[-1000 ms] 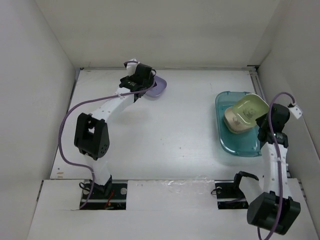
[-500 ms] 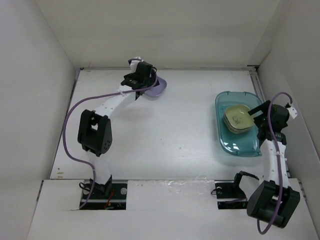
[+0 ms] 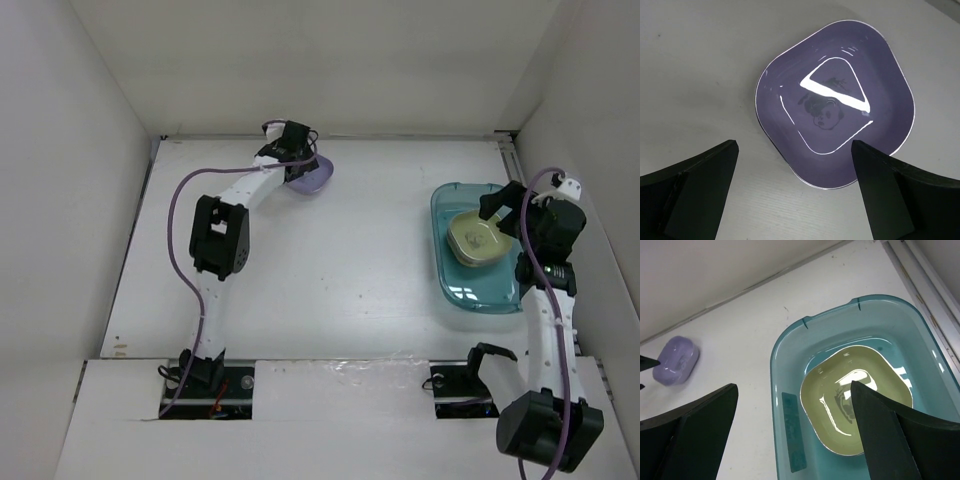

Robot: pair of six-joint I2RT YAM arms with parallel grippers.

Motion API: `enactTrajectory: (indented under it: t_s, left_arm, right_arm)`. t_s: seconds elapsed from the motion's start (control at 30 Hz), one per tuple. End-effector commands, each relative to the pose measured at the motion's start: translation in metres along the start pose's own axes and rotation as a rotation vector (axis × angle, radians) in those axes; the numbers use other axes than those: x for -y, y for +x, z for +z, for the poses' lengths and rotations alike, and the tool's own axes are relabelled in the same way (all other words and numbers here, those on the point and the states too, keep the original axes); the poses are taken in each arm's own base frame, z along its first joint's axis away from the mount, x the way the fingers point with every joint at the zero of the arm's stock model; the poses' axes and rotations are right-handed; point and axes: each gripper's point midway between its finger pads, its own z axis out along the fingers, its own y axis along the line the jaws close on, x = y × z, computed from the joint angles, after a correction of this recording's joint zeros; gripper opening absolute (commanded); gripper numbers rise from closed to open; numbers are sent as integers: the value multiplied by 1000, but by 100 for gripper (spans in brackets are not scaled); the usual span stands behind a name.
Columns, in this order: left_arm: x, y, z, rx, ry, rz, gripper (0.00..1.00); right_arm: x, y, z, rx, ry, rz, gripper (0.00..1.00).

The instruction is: Place the plates into the plastic bin on the countertop

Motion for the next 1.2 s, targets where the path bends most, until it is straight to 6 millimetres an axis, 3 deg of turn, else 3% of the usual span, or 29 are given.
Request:
enactTrajectory:
  t_s: [0.0,0.1,0.2,0.3,0.33,0.37,0.47,0.57,0.6,0.63,0.7,0.73,0.77,0.8,0.83,0.87,0.9,1.03,1.07,1.1,1.17]
  left_arm:
    - [-4,-8,-9,-15,-43,-81,95]
    - [-19,11,5,-50,-86,-110,84]
    - [-31,33,27,-96,-121,-107,65]
    - [-29,46,43,-139,-135,-94,55]
    - [-28,50,45,-154,-133,-92,46]
    - [-32,57,51,-166,-145,-85,44]
    - [-28,55,54,-179,-123,-99,43]
    - [-28,57,53,-198,-128,-94,2]
    - [-24,42,42,-168,-114,-104,0]
    - [-26,41,37,-165,-108,-85,0]
    - [-10,26,17,-123,-39,-64,0]
    - [11,7,-14,-77,47,-42,0]
    - [11,16,-22,-77,73,46,0]
    - [21,8,-34,-41,117,75,0]
    - [29,-4,-60,-4,160,100,0]
    - [29,11,-70,-22,167,148,0]
    - [29,13,-80,-19,177,167,0]
    - [28,23,-122,-30,281,196,0]
    - [29,14,-139,-8,316,194,0]
    - [31,28,-146,-35,339,212,0]
    - [34,32,-159,-28,352,237,0]
  right_arm:
    - [-23,-18,-7,56,-112,-96,100]
    - [-22,-13,-7,44,-121,-106,100]
    - [-29,-10,-8,33,-155,-128,100]
    - [-30,-7,-6,19,-175,-163,100]
    - [-28,-5,-4,13,-172,-184,100]
    - [-31,-8,-5,19,-186,-196,100]
    - [-35,-1,0,-16,-230,-213,100]
    - [-45,-2,-2,-19,-276,-240,99]
    - [-49,-3,-2,-7,-291,-266,99]
    - [-60,0,-1,-19,-332,-283,99]
    - [-74,-1,3,-18,-384,-346,99]
    - [-81,0,6,-24,-407,-370,97]
    - [-105,0,3,-27,-488,-405,97]
    - [-109,13,10,-77,-507,-419,97]
    - [-118,18,11,-92,-544,-458,97]
    - [-133,28,10,-116,-583,-481,97]
    - [-143,28,10,-121,-608,-496,97]
    - [-169,59,19,-201,-666,-510,97]
    - [-179,58,19,-196,-680,-507,97]
    - [-191,67,15,-206,-713,-517,97]
    - [-209,75,15,-217,-753,-497,97]
